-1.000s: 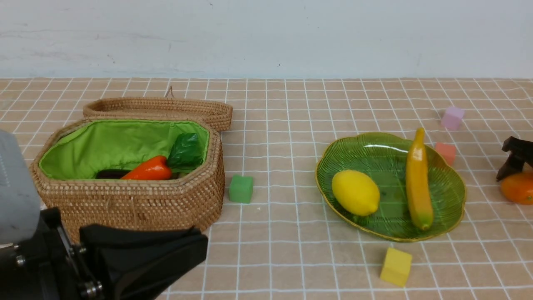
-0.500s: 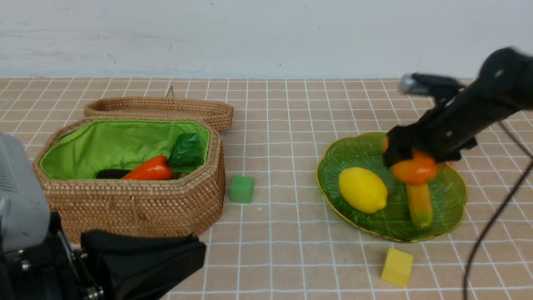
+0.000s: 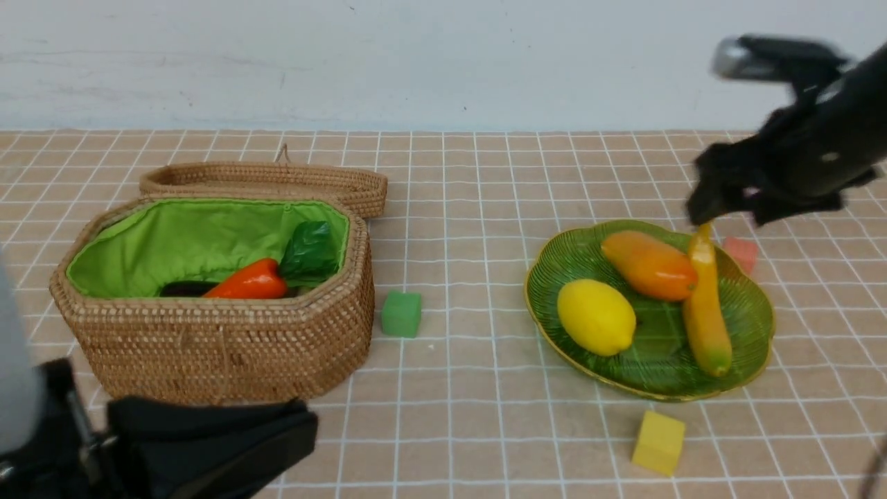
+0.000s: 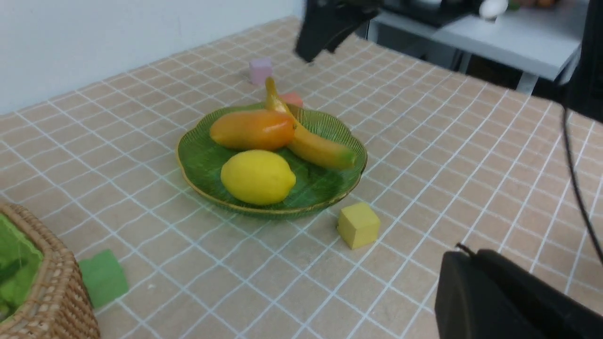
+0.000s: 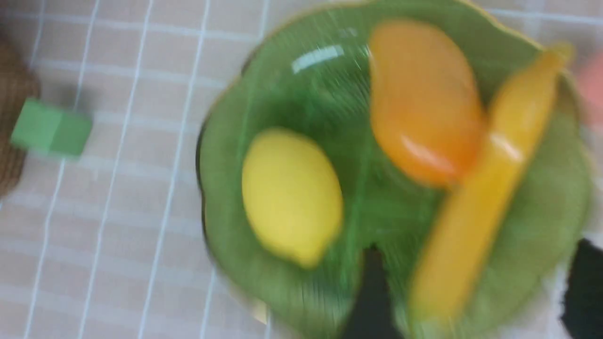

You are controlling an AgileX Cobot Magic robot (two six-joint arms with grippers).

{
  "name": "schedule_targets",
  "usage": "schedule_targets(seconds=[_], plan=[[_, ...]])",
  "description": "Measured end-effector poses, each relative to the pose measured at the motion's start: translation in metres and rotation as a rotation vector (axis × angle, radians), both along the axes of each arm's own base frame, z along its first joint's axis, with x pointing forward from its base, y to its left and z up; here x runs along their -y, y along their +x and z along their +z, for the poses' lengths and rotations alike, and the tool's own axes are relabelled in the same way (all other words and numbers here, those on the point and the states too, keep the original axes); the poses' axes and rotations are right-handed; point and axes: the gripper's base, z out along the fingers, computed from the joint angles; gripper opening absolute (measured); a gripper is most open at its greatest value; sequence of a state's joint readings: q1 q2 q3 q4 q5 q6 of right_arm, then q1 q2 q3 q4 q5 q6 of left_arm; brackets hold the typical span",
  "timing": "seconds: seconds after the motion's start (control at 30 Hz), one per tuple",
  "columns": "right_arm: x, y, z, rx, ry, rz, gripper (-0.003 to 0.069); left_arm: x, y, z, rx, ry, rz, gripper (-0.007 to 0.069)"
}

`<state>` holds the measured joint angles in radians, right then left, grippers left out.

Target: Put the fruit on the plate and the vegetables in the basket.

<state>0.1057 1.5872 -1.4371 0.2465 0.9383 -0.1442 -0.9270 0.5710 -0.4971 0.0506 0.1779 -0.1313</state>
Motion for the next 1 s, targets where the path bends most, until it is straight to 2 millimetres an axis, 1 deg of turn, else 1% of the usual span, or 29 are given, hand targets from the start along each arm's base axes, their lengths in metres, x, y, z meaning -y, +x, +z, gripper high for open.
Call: schedule_targets(seconds=[0.03, 0.1, 0.13, 0.17, 0.2, 0.27, 0.3, 0.33, 0.37, 0.43, 0.53, 0.63, 0.7, 0.8, 1.0], plan=[[0.003, -0.023, 0.008, 0.001, -0.003, -0.004, 0.0444, -0.005, -0.004, -0.005, 0.012, -0.044, 0.000, -0.0013], [0.007, -0.065, 0.014, -0.008, 0.009, -0.009, 0.0349, -0.013, -0.011, -0.023, 0.023, -0.100, -0.001, -0.0013], [0.007, -0.070, 0.014, -0.010, 0.011, -0.010, 0.0340, -0.014, -0.011, -0.021, 0.032, -0.112, -0.002, -0.0013], [0.009, -0.101, 0.012, -0.011, 0.029, -0.011, 0.0273, -0.018, -0.015, -0.031, 0.057, -0.155, -0.006, -0.0013], [0.011, -0.125, 0.010, -0.008, 0.041, -0.010, 0.0228, -0.020, -0.016, -0.038, 0.070, -0.175, -0.009, -0.0013], [0.014, -0.174, 0.002, 0.018, 0.069, -0.017, 0.0142, -0.023, -0.019, -0.047, 0.129, -0.253, -0.018, -0.0013], [0.016, -0.196, -0.003, 0.039, 0.083, -0.026, 0.0110, -0.023, -0.020, -0.049, 0.142, -0.271, -0.020, -0.0013], [0.017, -0.204, -0.001, 0.060, 0.091, -0.030, 0.0104, -0.023, -0.020, -0.050, 0.146, -0.276, -0.021, -0.0013], [0.021, -0.238, -0.012, 0.099, 0.116, -0.053, 0.0059, -0.024, -0.020, -0.056, 0.149, -0.282, -0.022, -0.0013], [0.025, -0.272, -0.019, 0.181, 0.153, -0.083, 0.0025, -0.024, -0.020, -0.064, 0.137, -0.266, -0.022, -0.0013], [0.032, -0.313, -0.032, 0.314, 0.197, -0.144, 0.0006, -0.024, -0.021, -0.075, 0.113, -0.234, -0.021, -0.0013], [0.038, -0.337, -0.048, 0.403, 0.226, -0.208, 0.0006, -0.024, -0.020, -0.083, 0.081, -0.191, -0.017, -0.0013], [0.040, -0.343, -0.056, 0.417, 0.240, -0.224, 0.0006, -0.024, -0.020, -0.087, 0.057, -0.159, -0.015, -0.0013], [0.039, -0.345, -0.060, 0.427, 0.269, -0.233, 0.0008, -0.025, -0.020, -0.092, 0.025, -0.116, -0.011, -0.0013], [0.038, -0.343, -0.058, 0.459, 0.297, -0.240, 0.0018, -0.025, -0.020, -0.100, -0.027, -0.046, -0.005, -0.0013]])
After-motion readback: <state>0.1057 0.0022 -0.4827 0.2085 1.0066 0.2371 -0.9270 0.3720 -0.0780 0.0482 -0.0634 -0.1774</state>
